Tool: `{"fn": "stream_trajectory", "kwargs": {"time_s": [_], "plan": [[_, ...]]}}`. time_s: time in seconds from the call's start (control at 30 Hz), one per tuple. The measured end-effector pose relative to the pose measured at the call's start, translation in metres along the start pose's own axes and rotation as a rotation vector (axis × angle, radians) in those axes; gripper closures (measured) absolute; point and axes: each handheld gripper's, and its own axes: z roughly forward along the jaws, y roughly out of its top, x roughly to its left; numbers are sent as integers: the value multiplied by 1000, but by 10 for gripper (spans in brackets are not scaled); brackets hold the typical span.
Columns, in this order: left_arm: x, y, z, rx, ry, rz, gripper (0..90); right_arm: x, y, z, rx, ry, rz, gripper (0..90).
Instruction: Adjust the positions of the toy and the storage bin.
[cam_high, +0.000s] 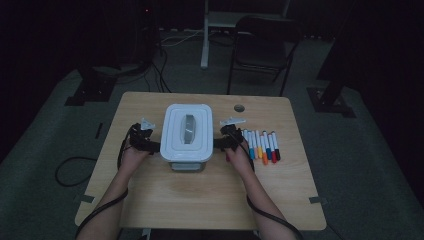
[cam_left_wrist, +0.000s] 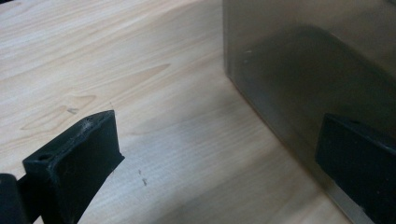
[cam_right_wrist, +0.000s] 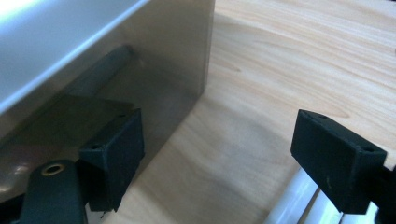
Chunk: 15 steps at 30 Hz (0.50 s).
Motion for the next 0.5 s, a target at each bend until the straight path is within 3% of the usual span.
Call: {"fn": "stream_trajectory", "kwargs": {"time_s": [0.5], "plan": [[-21,-11,-16,-3,-3,23,17,15,-27,-26,26,85,-73,179]]}}
